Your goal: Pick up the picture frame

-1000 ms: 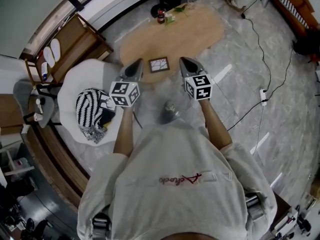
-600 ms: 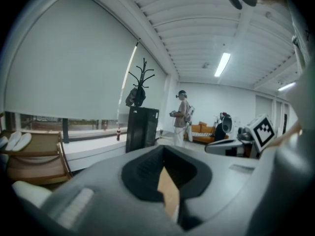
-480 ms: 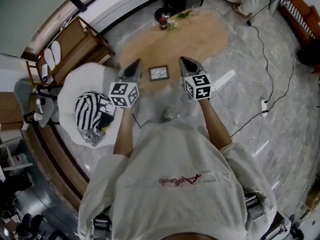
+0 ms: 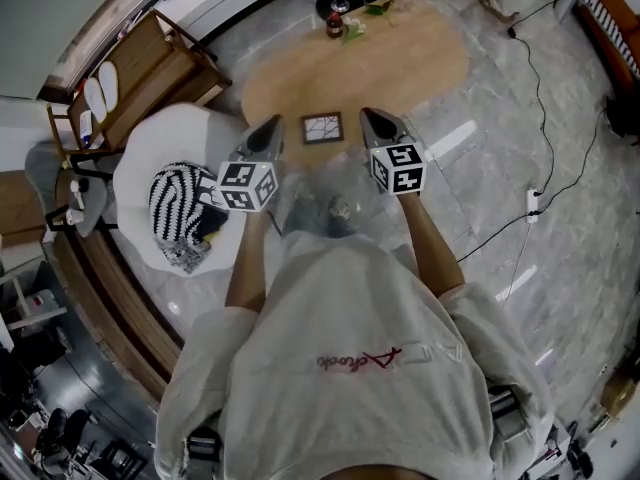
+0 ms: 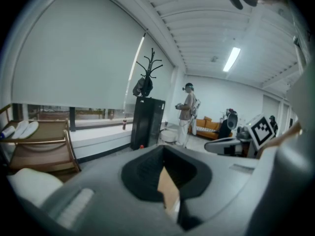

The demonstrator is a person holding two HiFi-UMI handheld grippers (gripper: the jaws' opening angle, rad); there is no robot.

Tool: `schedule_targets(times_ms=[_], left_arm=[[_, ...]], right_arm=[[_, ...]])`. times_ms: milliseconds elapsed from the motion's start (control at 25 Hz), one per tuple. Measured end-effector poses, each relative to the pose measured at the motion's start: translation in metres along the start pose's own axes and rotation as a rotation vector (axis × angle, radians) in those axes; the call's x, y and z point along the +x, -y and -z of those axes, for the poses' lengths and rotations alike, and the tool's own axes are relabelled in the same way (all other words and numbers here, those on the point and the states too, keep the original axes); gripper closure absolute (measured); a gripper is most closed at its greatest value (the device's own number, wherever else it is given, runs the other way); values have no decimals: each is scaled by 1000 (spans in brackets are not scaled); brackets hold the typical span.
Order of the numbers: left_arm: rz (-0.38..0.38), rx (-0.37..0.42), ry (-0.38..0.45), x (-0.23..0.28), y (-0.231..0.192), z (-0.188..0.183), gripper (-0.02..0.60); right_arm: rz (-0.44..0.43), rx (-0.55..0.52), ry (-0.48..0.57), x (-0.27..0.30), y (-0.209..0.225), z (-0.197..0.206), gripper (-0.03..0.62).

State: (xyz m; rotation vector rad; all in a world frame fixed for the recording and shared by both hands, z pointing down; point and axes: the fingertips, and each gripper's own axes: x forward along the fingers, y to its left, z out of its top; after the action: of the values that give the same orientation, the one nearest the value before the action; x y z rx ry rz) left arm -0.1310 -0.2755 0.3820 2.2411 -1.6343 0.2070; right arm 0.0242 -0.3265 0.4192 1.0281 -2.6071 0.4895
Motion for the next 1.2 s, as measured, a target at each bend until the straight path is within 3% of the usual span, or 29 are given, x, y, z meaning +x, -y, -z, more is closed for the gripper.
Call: schedule_targets(times_ms=[480, 1200], left_arm=[[36, -35, -80, 20, -55, 27, 581], [61, -141, -225, 76, -100, 120, 581]], right_arm=[[46, 44, -60, 50, -3, 18, 588], [93, 112, -199, 109, 23, 93, 588]])
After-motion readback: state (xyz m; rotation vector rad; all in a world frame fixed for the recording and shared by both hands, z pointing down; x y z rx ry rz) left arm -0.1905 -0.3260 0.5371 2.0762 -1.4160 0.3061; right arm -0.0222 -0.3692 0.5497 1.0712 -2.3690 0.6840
